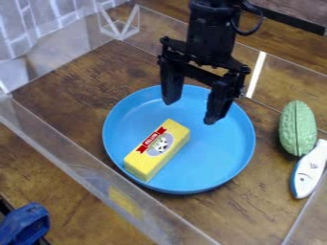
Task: Put the green object in the blue tray
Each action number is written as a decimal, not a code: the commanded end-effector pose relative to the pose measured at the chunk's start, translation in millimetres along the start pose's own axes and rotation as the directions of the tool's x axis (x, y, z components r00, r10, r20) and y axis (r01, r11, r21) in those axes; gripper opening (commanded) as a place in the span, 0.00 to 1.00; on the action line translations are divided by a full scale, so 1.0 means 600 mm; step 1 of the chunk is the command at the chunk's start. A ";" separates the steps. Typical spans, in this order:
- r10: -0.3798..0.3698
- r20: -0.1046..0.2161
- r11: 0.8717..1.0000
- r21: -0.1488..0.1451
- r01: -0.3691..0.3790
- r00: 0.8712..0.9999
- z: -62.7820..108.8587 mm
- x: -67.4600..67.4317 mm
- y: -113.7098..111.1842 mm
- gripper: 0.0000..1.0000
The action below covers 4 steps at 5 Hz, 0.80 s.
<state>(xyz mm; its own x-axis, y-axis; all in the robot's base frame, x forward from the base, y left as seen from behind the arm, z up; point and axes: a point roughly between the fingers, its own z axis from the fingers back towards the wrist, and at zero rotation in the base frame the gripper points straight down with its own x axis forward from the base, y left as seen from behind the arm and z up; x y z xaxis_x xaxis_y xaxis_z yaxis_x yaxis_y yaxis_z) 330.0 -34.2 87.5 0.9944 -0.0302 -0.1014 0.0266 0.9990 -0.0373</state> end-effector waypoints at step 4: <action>-0.019 0.112 0.999 -0.046 0.024 0.994 0.015 0.052 -0.047 1.00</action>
<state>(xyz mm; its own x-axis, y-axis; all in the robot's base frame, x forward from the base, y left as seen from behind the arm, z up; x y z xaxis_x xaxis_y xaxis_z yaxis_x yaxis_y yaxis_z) 353.0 -57.5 74.9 0.9980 -0.0317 -0.0554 0.0273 0.9965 -0.0789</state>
